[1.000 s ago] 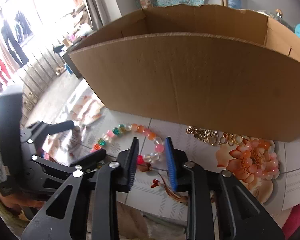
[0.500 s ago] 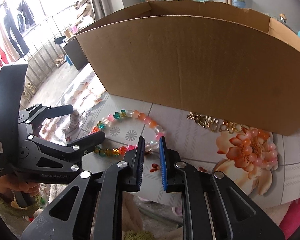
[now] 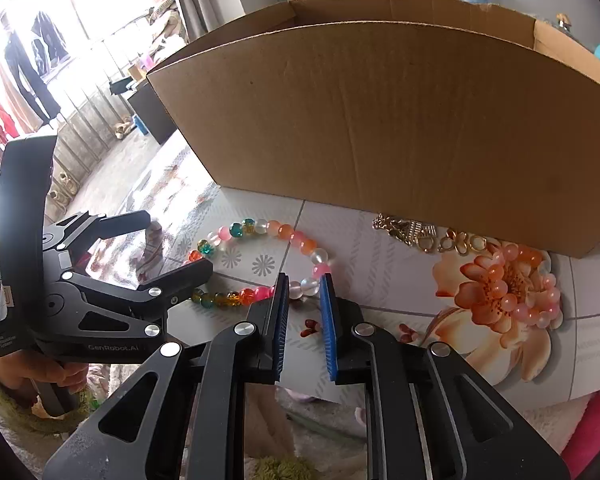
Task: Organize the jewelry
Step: 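Close left tool on the bead bracelet while right tool holds it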
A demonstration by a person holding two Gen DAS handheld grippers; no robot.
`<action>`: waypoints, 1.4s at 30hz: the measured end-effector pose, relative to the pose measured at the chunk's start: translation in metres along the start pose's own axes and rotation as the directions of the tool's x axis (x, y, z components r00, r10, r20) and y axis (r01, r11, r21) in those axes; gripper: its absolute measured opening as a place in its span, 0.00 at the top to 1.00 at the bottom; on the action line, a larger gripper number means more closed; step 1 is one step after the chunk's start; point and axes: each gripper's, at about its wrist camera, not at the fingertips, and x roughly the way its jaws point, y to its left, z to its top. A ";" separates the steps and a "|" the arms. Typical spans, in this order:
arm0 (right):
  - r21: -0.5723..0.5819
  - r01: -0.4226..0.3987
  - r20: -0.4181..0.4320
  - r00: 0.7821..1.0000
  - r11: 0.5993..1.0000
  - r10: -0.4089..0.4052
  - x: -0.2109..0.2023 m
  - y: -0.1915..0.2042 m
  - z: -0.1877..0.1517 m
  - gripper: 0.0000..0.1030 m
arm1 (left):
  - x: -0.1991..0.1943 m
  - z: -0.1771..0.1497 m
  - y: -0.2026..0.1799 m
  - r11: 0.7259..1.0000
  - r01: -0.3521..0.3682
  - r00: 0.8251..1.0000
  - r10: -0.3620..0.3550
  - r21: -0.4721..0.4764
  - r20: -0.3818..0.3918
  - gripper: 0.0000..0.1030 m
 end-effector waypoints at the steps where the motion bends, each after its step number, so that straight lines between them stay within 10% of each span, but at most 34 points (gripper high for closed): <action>1: 0.000 0.000 0.000 1.000 1.000 0.000 0.000 0.000 0.000 0.85 | 0.000 0.000 0.000 1.000 0.000 1.000 0.000 0.000 0.001 0.04; 16: 0.034 -0.037 0.004 0.999 0.999 0.037 0.000 -0.008 -0.001 0.81 | -0.014 -0.001 -0.012 0.999 -0.017 0.997 0.014 0.028 0.077 0.06; 29: 0.055 -0.070 0.015 0.997 0.996 0.070 -0.006 -0.023 0.001 0.80 | -0.014 0.000 -0.043 0.991 0.035 0.997 -0.043 0.126 0.058 0.66; 42: 0.044 -0.067 0.043 0.997 0.997 0.065 -0.003 -0.022 0.015 0.82 | -0.008 0.013 -0.049 0.987 0.062 0.997 -0.068 0.146 0.037 0.75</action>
